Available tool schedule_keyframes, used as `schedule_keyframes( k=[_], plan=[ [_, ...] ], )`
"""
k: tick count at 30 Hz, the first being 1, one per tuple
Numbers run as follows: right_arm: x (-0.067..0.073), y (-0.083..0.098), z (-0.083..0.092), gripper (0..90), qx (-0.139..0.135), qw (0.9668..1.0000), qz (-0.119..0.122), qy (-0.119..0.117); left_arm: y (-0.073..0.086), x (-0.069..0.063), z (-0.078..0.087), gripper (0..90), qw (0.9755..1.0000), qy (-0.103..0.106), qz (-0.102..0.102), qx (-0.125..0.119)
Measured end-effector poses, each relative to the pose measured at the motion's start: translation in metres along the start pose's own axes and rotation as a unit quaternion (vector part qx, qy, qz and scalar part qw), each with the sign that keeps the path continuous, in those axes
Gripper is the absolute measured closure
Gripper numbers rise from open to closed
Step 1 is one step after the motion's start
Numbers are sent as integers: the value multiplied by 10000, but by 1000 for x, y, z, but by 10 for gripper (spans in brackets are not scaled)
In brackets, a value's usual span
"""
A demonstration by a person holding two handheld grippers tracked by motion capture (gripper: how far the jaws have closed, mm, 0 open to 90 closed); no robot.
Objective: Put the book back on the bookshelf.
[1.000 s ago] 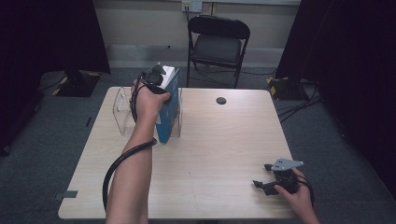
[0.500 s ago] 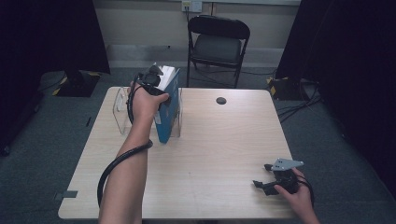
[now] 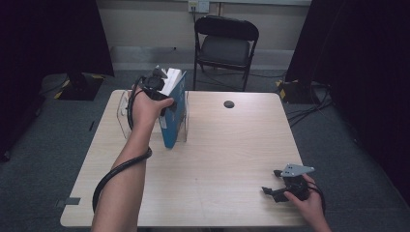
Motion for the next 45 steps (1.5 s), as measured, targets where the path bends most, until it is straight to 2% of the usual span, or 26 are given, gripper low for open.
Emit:
schedule_keyframes(
  k=[4, 8, 11, 18, 26, 36, 41, 45],
  plan=[
    [0, 0, 0, 138, 3, 10000, -4, 1, 3, 0, 4, 241, 10000, 54, 24, 26],
    [0, 0, 0, 138, -11, 10000, -4, -17, 7, -1, 7, 232, 9999, 125, -40, 7],
    [0, 0, 0, 138, -1, 10000, 4, 2, 11, 0, 7, 225, 9997, 238, -62, 3],
    [0, 0, 0, 139, 1, 10000, 5, -4, 21, 3, 8, 213, 9995, 280, -135, -60],
    [0, 0, 0, 139, 2, 10000, 6, -5, 37, 10, 12, 220, 9986, 456, -271, 40],
    [0, 0, 0, 139, -3, 10000, 5, 5, 55, 15, 12, 223, 9974, 666, -238, -167],
    [0, 0, 0, 139, -3, 10000, 6, 6, 63, 15, 10, 222, 9960, 807, -363, -99],
    [0, 0, 0, 138, -6, 10000, 10, 4, 70, 14, 9, 222, 9958, 815, -389, -158]
  ],
)
Point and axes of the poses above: each handheld gripper's, and its own axes: z roughly backward along the jaws, y roughly out of its underside, x roughly to its left, the point moved 1 cm from there along -z, roughly forward along the jaws, and after that the axes turned 3 degrees about y, right-handed, at the moved point
